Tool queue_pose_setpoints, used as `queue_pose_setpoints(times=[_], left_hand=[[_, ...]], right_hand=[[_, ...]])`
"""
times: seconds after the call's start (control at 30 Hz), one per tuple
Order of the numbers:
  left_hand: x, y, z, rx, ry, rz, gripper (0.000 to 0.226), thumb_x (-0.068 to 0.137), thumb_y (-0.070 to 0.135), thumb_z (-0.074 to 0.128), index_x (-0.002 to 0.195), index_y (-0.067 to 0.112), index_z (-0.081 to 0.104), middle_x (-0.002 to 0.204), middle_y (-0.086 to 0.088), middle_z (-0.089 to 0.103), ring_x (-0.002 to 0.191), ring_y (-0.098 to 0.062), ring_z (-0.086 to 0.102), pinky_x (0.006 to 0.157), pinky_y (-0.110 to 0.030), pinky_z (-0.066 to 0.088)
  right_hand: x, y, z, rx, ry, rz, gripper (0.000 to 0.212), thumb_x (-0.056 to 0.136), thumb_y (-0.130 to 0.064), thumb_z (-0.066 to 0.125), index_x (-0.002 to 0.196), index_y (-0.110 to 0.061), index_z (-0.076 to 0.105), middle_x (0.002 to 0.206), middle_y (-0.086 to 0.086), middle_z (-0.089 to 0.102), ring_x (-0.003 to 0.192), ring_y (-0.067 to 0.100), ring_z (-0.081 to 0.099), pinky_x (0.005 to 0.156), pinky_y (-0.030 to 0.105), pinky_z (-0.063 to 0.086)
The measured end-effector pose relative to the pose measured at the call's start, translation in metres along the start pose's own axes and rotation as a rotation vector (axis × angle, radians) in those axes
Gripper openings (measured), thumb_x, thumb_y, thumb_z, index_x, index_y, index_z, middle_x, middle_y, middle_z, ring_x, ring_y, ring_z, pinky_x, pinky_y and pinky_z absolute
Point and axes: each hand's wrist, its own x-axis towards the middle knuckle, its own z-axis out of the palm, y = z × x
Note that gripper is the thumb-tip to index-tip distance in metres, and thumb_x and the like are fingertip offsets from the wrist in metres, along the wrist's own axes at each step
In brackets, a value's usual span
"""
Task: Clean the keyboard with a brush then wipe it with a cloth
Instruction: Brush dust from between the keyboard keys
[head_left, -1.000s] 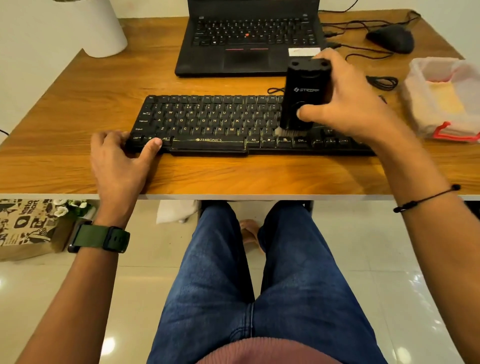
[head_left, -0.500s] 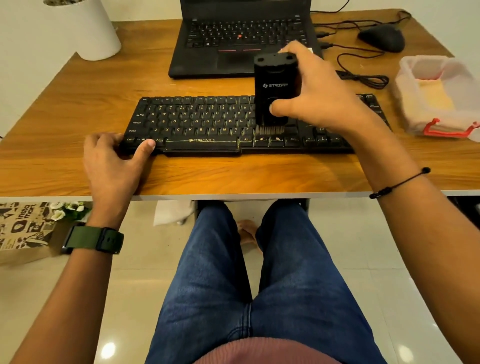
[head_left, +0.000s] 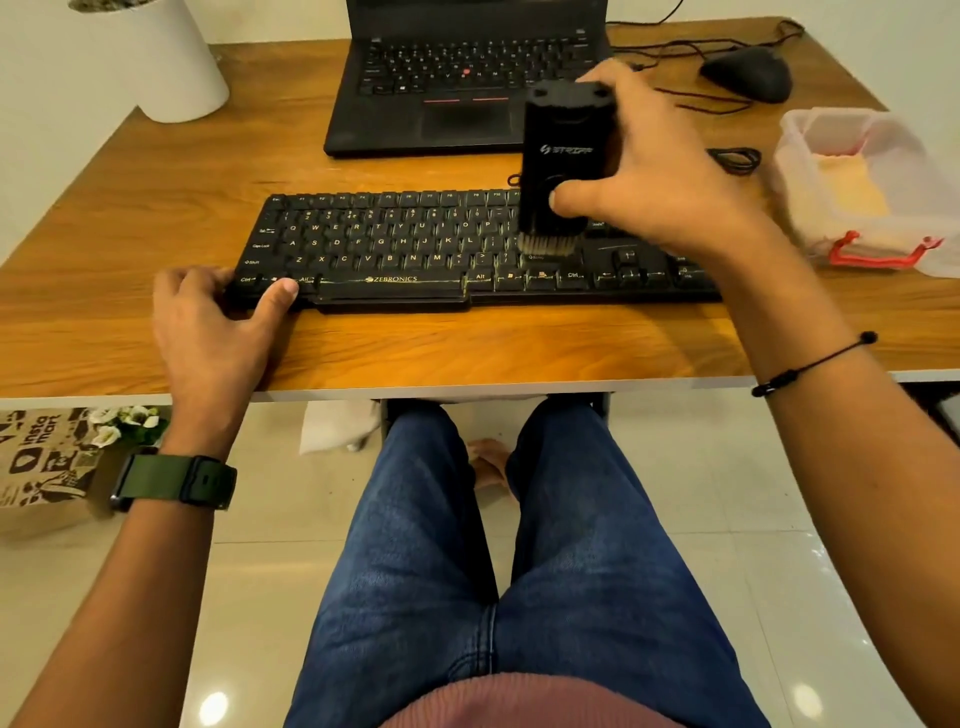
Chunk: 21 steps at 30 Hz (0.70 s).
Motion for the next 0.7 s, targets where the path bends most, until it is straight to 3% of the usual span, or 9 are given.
queue_pose_setpoints(times=[0.13,0.37,0.53,0.7], left_hand=[[0.0,0.0,0.0,0.009,0.006,0.002,0.057,0.083,0.043,0.063,0.122,0.002,0.054,0.126,-0.016,0.047,0.117,-0.026,0.045,0.087,-0.023,0.032],[0.0,-0.001,0.001,0.011,0.019,0.018,0.057,0.083,0.042,0.063,0.121,0.001,0.054,0.125,-0.017,0.047,0.116,-0.027,0.044,0.088,-0.025,0.033],[0.002,-0.003,0.002,0.027,0.023,0.021,0.06,0.082,0.045,0.063,0.12,-0.001,0.054,0.124,-0.02,0.048,0.115,-0.03,0.046,0.091,-0.032,0.039],[0.002,-0.004,0.002,0.027,0.018,0.018,0.06,0.082,0.045,0.063,0.121,-0.001,0.053,0.125,-0.02,0.048,0.115,-0.03,0.046,0.091,-0.033,0.039]], right_hand=[[-0.001,0.003,0.009,-0.026,-0.045,-0.001,0.057,0.075,-0.01,0.069,0.123,-0.015,0.04,0.105,-0.008,0.049,0.093,0.004,0.05,0.065,0.007,0.046],[-0.017,0.031,-0.027,-0.004,0.008,0.13,0.066,0.075,-0.005,0.07,0.131,-0.017,0.036,0.117,-0.006,0.051,0.107,0.006,0.046,0.075,0.012,0.04],[-0.023,0.034,-0.04,-0.028,0.074,0.136,0.064,0.073,-0.006,0.072,0.127,-0.016,0.039,0.115,-0.004,0.054,0.111,0.014,0.053,0.09,0.03,0.048],[-0.016,0.02,-0.024,0.025,0.047,0.07,0.062,0.072,-0.007,0.072,0.124,-0.015,0.04,0.115,-0.003,0.054,0.112,0.014,0.052,0.09,0.029,0.049]])
